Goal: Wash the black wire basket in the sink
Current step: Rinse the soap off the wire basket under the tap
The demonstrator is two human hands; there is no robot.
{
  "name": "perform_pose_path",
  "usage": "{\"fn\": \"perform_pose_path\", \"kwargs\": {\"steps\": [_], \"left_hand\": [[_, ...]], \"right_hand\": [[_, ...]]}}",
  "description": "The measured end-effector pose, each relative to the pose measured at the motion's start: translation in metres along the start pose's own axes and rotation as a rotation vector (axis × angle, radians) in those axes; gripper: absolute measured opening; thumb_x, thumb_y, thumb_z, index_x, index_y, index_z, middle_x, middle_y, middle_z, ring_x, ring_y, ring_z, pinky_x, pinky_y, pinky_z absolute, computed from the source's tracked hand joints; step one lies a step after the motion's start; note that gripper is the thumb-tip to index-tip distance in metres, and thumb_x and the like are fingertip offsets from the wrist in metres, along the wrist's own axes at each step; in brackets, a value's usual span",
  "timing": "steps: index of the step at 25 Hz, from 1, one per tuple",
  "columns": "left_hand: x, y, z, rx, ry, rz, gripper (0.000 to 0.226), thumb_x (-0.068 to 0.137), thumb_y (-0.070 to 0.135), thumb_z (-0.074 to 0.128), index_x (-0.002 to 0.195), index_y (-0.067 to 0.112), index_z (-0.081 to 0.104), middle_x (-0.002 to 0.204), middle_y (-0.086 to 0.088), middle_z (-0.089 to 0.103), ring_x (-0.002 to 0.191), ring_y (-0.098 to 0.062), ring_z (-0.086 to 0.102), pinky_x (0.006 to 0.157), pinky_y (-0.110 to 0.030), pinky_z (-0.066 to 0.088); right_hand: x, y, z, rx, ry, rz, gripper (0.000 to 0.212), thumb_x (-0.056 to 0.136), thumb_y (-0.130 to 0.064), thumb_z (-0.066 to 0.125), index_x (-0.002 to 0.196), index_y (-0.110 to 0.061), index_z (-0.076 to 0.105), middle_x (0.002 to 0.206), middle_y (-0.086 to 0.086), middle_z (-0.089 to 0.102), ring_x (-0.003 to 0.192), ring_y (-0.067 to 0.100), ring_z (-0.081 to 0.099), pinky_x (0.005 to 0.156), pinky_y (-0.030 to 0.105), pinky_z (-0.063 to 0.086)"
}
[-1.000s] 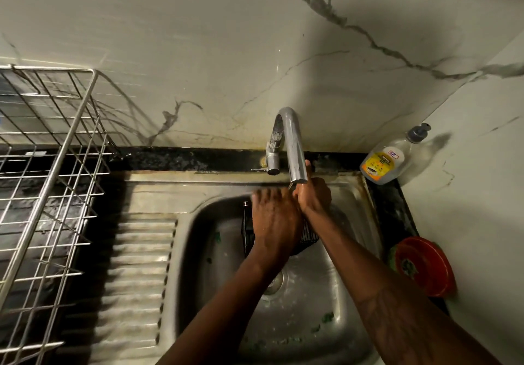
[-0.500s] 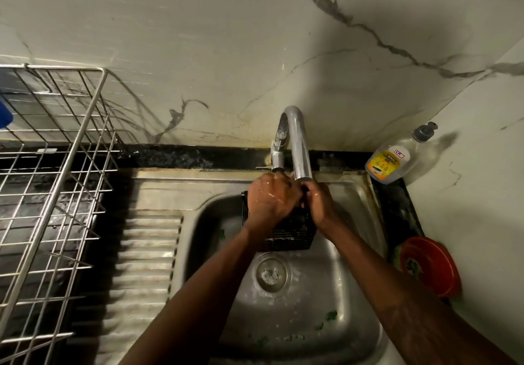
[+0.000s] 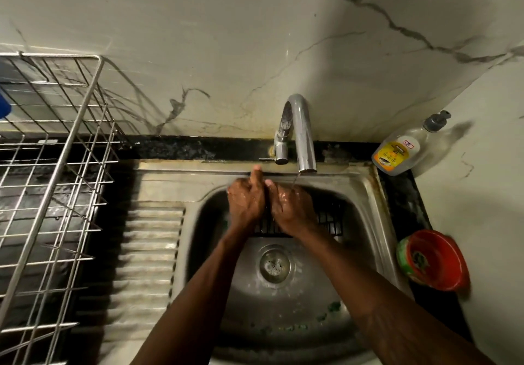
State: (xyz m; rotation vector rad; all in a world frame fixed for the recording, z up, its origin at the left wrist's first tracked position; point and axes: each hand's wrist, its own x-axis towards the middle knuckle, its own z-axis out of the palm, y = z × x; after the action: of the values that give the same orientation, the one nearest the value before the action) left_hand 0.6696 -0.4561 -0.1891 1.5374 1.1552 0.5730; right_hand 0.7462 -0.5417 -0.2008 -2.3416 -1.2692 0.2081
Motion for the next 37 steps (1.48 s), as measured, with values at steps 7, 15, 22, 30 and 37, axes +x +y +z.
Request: {"fn": "perform_pose_path", "kwargs": {"steps": [7, 15, 22, 30, 37], "left_hand": [[0.011, -0.027, -0.003, 0.014, 0.011, -0.156, 0.067, 0.099, 0.062, 0.050, 0.063, 0.007, 0.063, 0.062, -0.005, 0.067, 0.058, -0.020, 0.067, 0.060, -0.036, 0.059], [0.022, -0.041, -0.005, -0.012, 0.127, -0.292, 0.060, 0.101, 0.057, 0.050, 0.070, 0.009, 0.065, 0.076, -0.009, 0.067, 0.069, -0.019, 0.062, 0.060, -0.027, 0.043], [0.032, -0.042, -0.001, -0.033, 0.097, -0.248, 0.058, 0.102, 0.054, 0.052, 0.064, 0.011, 0.058, 0.065, -0.003, 0.061, 0.061, -0.017, 0.059, 0.065, -0.032, 0.051], [0.035, -0.064, -0.013, -0.101, 0.145, -0.243, 0.053, 0.099, 0.054, 0.057, 0.065, 0.014, 0.055, 0.062, -0.004, 0.056, 0.058, -0.017, 0.053, 0.062, -0.034, 0.046], [0.023, -0.079, -0.022, 0.456, 0.075, 0.141, 0.063, 0.104, 0.052, 0.045, 0.060, 0.011, 0.065, 0.060, -0.009, 0.068, 0.060, -0.025, 0.067, 0.062, -0.037, 0.052]], "right_hand": [[-0.017, 0.041, -0.004, -0.135, -0.071, 0.437, 0.078, 0.107, -0.052, 0.011, 0.057, -0.017, 0.060, 0.053, -0.005, 0.055, 0.058, 0.014, 0.060, 0.078, 0.030, 0.046], [0.001, 0.033, 0.015, -0.154, -0.185, 0.131, 0.066, 0.107, -0.055, 0.016, 0.098, -0.022, 0.072, 0.099, 0.001, 0.074, 0.096, 0.021, 0.066, 0.101, 0.041, 0.039], [0.005, 0.032, 0.028, -0.337, -0.074, 0.401, 0.075, 0.107, -0.051, 0.009, 0.075, -0.016, 0.067, 0.082, 0.007, 0.072, 0.084, 0.028, 0.065, 0.091, 0.043, 0.042], [-0.012, 0.064, 0.012, -0.298, -0.160, 0.112, 0.067, 0.101, -0.067, 0.015, 0.107, -0.027, 0.069, 0.105, -0.003, 0.072, 0.101, 0.021, 0.063, 0.098, 0.043, 0.042], [0.003, 0.025, 0.004, -0.461, -0.046, 0.258, 0.062, 0.105, -0.040, 0.035, 0.048, -0.018, 0.044, 0.045, 0.001, 0.049, 0.043, 0.020, 0.051, 0.058, 0.030, 0.044]]}}
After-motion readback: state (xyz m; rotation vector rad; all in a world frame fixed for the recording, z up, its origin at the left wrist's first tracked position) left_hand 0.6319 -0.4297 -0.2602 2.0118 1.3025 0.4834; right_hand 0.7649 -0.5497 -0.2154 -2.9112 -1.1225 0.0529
